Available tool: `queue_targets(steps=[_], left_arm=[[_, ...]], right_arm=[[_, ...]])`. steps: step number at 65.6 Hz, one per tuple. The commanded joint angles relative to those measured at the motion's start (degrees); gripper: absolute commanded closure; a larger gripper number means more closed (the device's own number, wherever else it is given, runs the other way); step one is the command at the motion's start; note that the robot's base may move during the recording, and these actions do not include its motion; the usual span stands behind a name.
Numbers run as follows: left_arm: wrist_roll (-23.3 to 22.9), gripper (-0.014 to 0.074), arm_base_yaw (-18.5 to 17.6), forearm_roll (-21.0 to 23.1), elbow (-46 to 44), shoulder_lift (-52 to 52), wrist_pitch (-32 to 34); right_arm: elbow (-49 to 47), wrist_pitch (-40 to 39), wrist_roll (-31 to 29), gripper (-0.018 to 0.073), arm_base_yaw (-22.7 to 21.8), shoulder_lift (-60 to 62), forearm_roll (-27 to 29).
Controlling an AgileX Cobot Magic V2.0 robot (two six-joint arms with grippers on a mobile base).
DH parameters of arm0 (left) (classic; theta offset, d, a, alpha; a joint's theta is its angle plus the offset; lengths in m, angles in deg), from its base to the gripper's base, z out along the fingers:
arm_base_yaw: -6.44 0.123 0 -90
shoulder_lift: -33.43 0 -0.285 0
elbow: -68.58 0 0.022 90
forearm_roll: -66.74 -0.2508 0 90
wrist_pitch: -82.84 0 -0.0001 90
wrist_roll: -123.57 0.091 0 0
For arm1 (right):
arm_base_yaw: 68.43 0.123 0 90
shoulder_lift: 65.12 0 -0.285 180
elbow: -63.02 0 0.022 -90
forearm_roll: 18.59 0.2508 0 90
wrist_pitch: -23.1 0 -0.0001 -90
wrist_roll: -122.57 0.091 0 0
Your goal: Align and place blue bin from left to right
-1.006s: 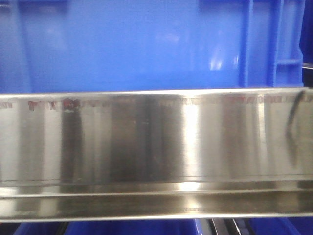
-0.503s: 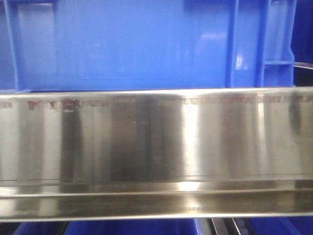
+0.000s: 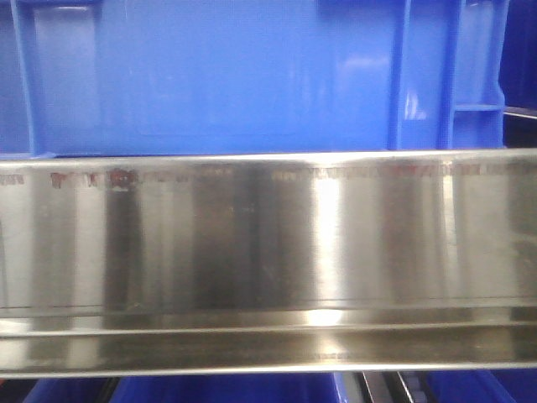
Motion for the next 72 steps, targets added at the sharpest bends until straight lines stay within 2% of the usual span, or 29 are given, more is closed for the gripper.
queue_targets(steps=[1, 15, 31, 42, 50, 62, 72], left_arm=[[0.16, 0.0707, -0.32, 0.16, 5.34, -3.05, 3.94], [0.16, 0.0707, -0.32, 2.78, 21.55, -12.16, 11.92], [0.16, 0.0707, -0.32, 4.34, 34.09, -22.32, 21.75], [0.16, 0.0707, -0.32, 4.34, 38.41, -27.6, 22.22], [0.16, 0.0707, -0.32, 4.23, 40.53, -30.87, 22.22], [0.16, 0.0707, -0.32, 4.23, 40.56, -32.76, 22.22], [0.16, 0.0707, -0.32, 4.23, 40.56, -32.86, 22.22]], right_arm=[[-0.18, 3.51, -2.04, 0.0725, 0.11, 2.6, -1.14], [9.62, 2.54, -6.16, 0.0725, 0.11, 11.87, -1.14], [26.96, -5.37, -8.24, 0.0725, 0.11, 25.92, -1.14], [35.68, -5.75, -8.24, 0.0725, 0.11, 35.62, -1.14], [39.21, -8.83, -9.66, 0.0725, 0.11, 40.97, -1.14], [39.62, -14.06, -10.98, 0.0725, 0.11, 44.17, -1.14], [39.62, -14.64, -10.98, 0.0725, 0.11, 44.17, -1.14]])
